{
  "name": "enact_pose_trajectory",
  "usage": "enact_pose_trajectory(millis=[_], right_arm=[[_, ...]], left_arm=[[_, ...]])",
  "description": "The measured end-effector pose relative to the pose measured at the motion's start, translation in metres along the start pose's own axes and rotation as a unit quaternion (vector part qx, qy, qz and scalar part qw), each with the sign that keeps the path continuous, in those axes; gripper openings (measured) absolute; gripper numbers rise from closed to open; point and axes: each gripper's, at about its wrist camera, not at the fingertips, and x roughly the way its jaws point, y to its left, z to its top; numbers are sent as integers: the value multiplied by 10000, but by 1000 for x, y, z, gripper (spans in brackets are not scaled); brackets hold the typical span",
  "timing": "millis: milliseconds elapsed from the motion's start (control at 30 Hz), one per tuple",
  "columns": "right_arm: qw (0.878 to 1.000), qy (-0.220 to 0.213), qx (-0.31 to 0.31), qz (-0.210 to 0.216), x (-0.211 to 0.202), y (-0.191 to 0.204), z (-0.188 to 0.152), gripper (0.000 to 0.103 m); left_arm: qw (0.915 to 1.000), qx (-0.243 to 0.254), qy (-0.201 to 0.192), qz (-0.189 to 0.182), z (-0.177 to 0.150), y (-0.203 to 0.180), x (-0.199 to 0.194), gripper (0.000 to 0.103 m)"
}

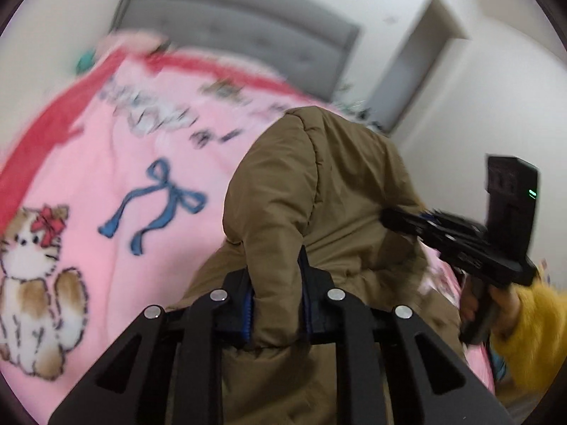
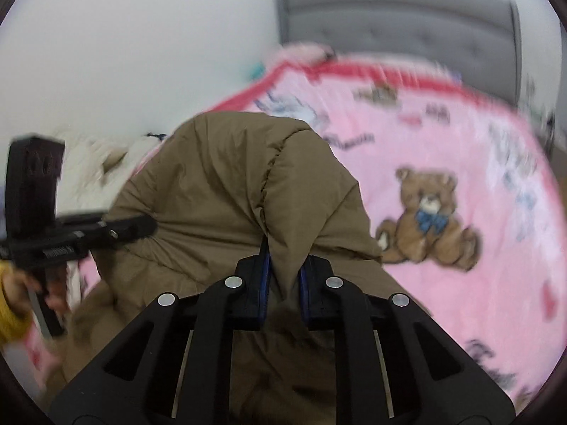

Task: Fold large clothes

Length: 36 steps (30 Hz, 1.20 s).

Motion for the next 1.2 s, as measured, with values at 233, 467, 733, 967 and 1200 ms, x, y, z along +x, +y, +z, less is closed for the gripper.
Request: enact_pose_trajectory(millis=[233, 467, 733, 967, 1200], right_arm=[[9967, -303, -742, -135, -109, 59, -87, 14], [9951, -96, -893, -426, -133, 104, -174, 14], [9720, 122, -1898, -1380, -114, 143, -212, 51], [8994, -303, -4163, -1295, -149, 163, -195, 81], [8044, 60, -5705, -1653, -113, 165, -175, 67]], left_arm=[[9965, 611, -9, -565, -90, -47, -63, 19], [9981, 299, 312, -447, -161, -52, -74, 19], [9989, 335, 320, -24, -184, -46, -67, 19], [9941, 930, 561, 11, -176, -54, -66, 19], [9575, 2769, 559, 579, -160, -93, -90, 68]])
